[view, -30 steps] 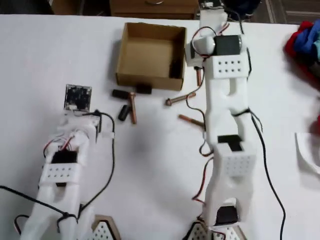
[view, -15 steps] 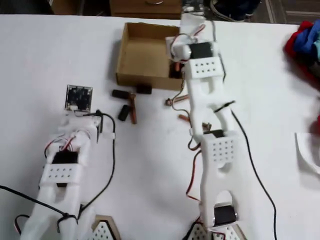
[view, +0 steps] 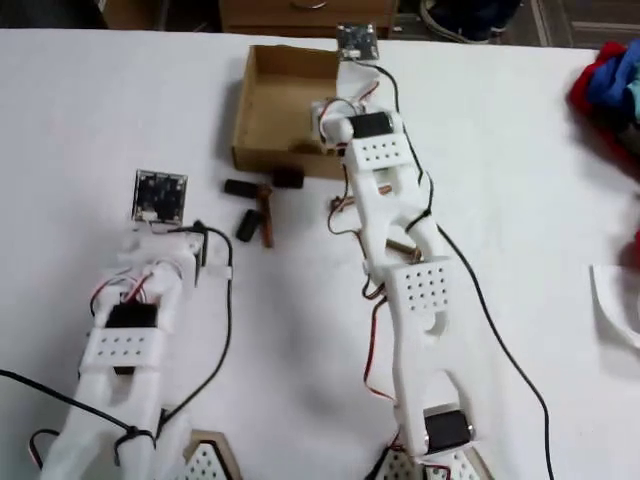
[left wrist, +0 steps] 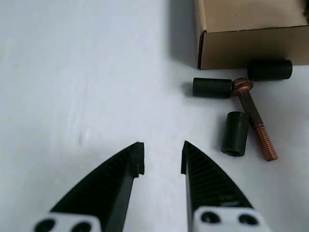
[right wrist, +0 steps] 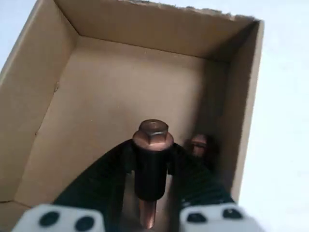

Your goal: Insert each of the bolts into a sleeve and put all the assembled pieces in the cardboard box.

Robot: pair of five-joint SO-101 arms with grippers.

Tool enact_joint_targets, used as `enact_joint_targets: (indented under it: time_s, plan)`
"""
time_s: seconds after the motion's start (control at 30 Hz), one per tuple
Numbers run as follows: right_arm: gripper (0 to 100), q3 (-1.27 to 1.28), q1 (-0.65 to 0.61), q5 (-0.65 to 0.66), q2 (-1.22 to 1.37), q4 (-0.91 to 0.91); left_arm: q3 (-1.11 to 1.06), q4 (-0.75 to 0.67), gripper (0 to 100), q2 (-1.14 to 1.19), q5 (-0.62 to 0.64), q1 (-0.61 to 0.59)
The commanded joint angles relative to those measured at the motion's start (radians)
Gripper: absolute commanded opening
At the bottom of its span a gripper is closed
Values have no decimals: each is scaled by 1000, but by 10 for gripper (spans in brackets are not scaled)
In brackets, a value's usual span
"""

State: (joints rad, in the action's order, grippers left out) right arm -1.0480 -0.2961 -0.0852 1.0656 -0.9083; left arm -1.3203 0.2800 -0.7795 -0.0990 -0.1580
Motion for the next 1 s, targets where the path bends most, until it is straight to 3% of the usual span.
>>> enact_joint_targets:
  time_s: [0.0, 0.37, 0.57, 0.8, 0.9, 0.97]
  plan:
    - [24, -63, -7, -14, -4, 30, -5, -46, 146, -17, -2, 9]
    - [28, -63, 16, -9, 44, 25, -16, -71, 146, -17, -2, 9]
    - [137, -63, 19, -9, 41, 22, -16, -71, 146, -17, -2, 9]
    - [97, -138, 47, -8, 1, -16, -16, -71, 146, -17, -2, 9]
    - [14, -210, 82, -3, -28, -84, -16, -71, 146, -17, -2, 9]
    - [26, -250, 96, 40, -48, -189, -16, -71, 146, -17, -2, 9]
